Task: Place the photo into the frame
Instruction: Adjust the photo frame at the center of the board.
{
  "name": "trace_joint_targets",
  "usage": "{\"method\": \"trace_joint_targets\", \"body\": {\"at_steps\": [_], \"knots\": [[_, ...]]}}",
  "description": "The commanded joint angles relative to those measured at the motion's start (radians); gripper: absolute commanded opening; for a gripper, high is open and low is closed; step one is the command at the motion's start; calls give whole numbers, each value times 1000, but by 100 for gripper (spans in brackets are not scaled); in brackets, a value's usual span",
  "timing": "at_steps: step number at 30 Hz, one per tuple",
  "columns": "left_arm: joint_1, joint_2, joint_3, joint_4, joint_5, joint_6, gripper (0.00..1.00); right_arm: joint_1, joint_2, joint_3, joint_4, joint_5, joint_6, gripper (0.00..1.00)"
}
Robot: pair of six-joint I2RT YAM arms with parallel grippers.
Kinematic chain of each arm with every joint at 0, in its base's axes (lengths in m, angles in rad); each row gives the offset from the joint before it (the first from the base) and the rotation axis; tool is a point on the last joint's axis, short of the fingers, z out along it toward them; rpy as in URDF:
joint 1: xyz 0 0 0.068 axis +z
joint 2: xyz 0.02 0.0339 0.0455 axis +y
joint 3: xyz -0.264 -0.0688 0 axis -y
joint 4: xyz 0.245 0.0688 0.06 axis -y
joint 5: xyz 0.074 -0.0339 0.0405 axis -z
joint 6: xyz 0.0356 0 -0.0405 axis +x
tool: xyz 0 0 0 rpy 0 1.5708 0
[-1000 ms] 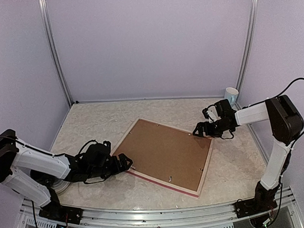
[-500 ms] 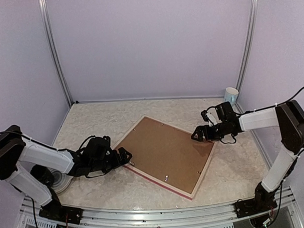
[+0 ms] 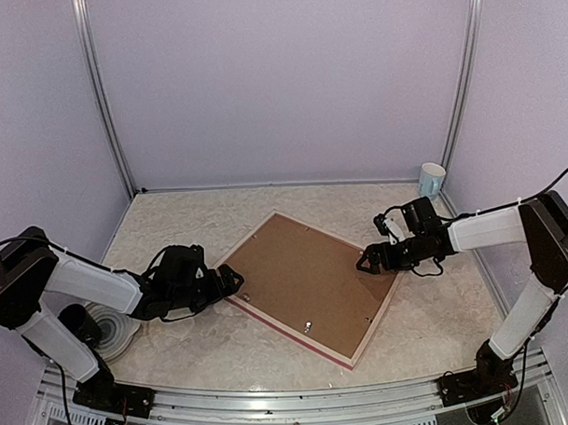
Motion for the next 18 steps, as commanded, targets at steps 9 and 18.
{"method": "trace_joint_targets", "body": {"at_steps": [9, 18], "knots": [[7, -15, -48, 16, 17, -1, 99, -8, 2, 165, -81, 180, -44, 99], [1, -42, -93, 36, 25, -16, 99, -48, 158, 215, -57, 110, -34, 99]]}}
